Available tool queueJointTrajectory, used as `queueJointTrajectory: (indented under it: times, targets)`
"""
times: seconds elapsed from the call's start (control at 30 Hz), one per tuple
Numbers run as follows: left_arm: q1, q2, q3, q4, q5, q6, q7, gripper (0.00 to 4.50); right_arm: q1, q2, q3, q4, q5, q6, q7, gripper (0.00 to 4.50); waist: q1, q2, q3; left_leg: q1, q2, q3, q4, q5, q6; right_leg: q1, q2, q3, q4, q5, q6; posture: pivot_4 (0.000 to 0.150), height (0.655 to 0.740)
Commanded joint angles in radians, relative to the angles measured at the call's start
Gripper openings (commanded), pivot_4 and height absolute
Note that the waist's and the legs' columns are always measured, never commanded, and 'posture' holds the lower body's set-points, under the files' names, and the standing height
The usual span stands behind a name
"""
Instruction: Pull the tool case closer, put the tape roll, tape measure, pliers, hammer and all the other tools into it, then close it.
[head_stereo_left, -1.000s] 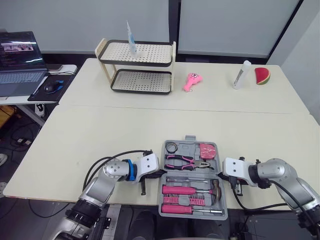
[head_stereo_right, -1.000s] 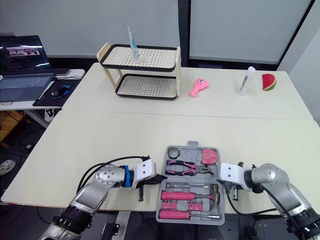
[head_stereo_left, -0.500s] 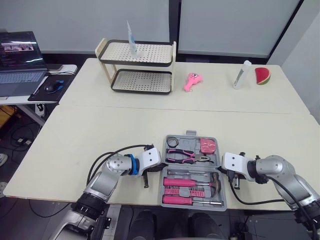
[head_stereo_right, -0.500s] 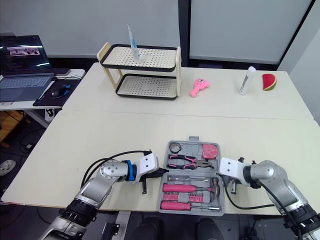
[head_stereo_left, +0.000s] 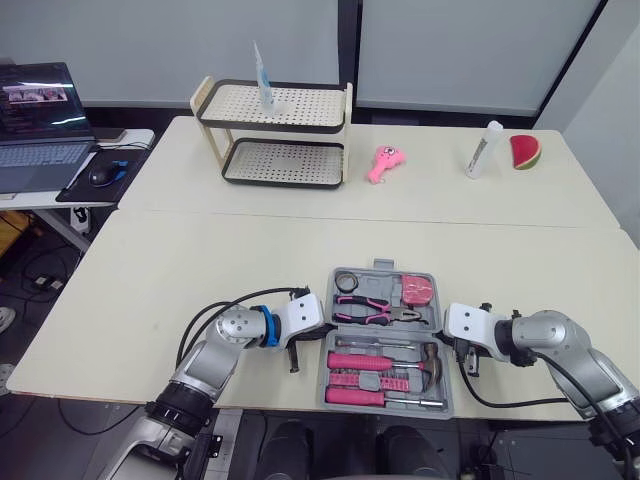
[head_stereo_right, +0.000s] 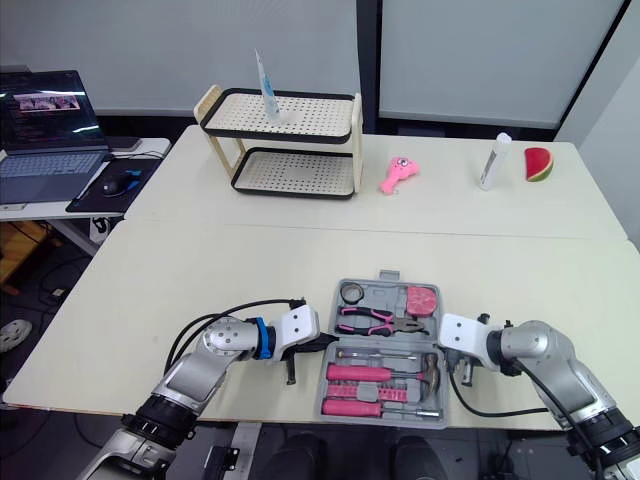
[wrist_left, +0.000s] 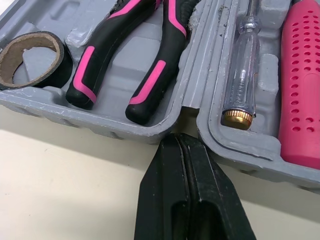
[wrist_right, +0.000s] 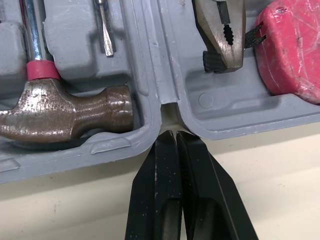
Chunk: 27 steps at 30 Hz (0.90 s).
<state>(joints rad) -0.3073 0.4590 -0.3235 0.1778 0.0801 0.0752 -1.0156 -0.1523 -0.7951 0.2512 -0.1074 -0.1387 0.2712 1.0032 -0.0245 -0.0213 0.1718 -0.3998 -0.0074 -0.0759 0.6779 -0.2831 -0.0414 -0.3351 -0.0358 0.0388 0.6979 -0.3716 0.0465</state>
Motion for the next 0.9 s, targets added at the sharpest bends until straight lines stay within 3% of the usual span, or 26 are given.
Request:
queueJointTrajectory:
  times: [0.03,0.57,0.9]
  targets:
    - [-0.003,-0.019,-0.026,-0.034,-0.016,-0.024,-0.008,0.00,-0.033,0.027,0.006,-0.026,0.018,-0.024,-0.002,0.01,-0.001,0.000,0.000,0.000,0.000,0.000,0.000,0.000,0.000,0.000,0.000,0.000,0.000,0.000,0.000,0.150,0.7400]
    - [0.009,0.006,-0.016,-0.039,-0.018,-0.022,-0.010,0.00,-0.031,0.021,0.006,-0.018,0.004,-0.027,-0.009,0.01,-0.002,0.000,0.000,0.000,0.000,0.000,0.000,0.000,0.000,0.000,0.000,0.000,0.000,0.000,0.000,0.150,0.7400]
    - [0.049,0.083,0.080,-0.047,-0.076,0.027,0.006,0.00,-0.020,-0.049,-0.052,-0.017,-0.012,0.035,-0.034,0.01,-0.002,0.000,0.000,0.000,0.000,0.000,0.000,0.000,0.000,-0.001,0.000,0.000,0.000,0.000,0.000,0.150,0.7400]
